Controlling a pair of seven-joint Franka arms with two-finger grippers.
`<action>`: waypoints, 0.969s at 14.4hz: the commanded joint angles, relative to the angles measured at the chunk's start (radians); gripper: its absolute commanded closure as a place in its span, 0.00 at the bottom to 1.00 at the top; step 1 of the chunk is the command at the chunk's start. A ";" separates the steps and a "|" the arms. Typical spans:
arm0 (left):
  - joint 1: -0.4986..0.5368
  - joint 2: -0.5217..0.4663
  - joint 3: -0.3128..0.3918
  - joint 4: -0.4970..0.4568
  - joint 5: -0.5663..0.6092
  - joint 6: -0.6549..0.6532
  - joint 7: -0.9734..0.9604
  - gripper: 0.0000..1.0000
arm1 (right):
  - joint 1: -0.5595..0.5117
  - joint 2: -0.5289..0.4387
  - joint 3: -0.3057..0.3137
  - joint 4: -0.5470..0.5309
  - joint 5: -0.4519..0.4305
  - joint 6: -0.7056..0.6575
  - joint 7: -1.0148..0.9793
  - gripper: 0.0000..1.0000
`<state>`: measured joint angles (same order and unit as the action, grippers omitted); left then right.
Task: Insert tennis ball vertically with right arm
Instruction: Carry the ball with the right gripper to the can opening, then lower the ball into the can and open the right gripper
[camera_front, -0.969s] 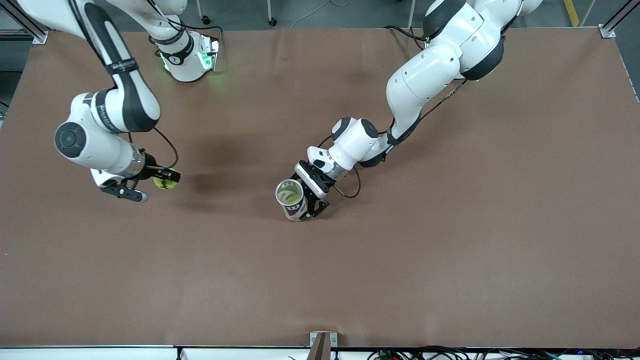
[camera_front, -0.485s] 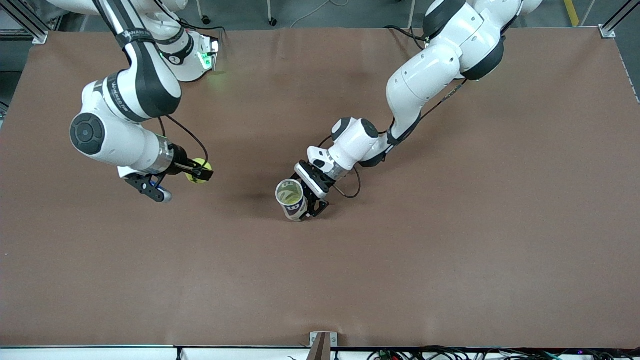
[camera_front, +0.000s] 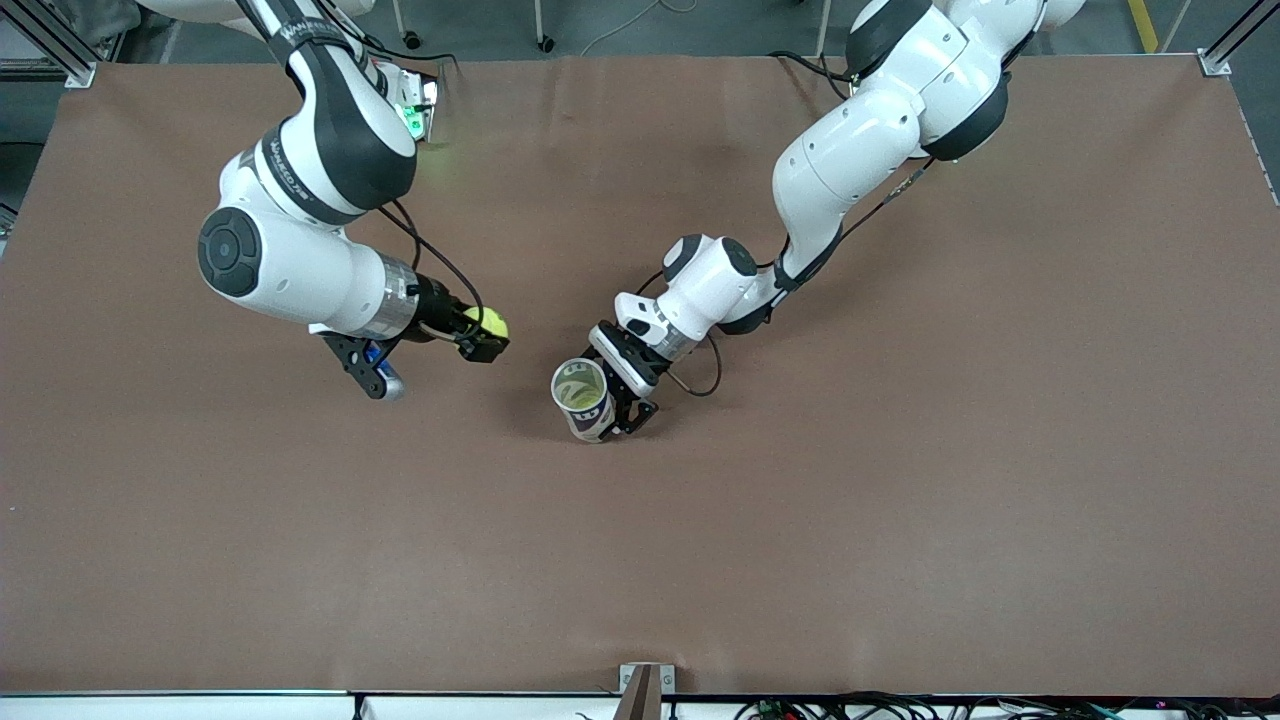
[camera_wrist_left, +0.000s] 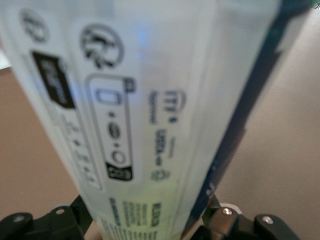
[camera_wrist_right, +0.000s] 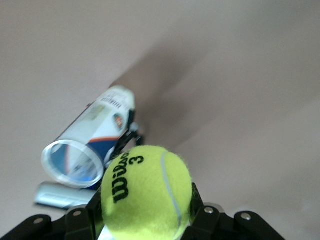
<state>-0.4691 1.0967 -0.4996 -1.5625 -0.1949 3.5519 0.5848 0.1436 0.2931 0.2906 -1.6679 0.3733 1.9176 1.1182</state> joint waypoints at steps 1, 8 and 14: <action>0.004 -0.024 0.000 -0.028 -0.020 0.002 0.006 0.13 | 0.042 0.099 -0.008 0.154 0.030 -0.040 0.150 1.00; 0.006 -0.024 0.000 -0.028 -0.020 0.002 0.006 0.13 | 0.132 0.253 -0.008 0.283 0.033 0.061 0.376 1.00; 0.006 -0.024 0.000 -0.028 -0.020 0.001 0.006 0.13 | 0.159 0.301 -0.011 0.281 0.021 0.112 0.367 0.99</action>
<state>-0.4682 1.0967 -0.4996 -1.5630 -0.1949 3.5519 0.5848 0.2938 0.5779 0.2893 -1.4108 0.3867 2.0287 1.4779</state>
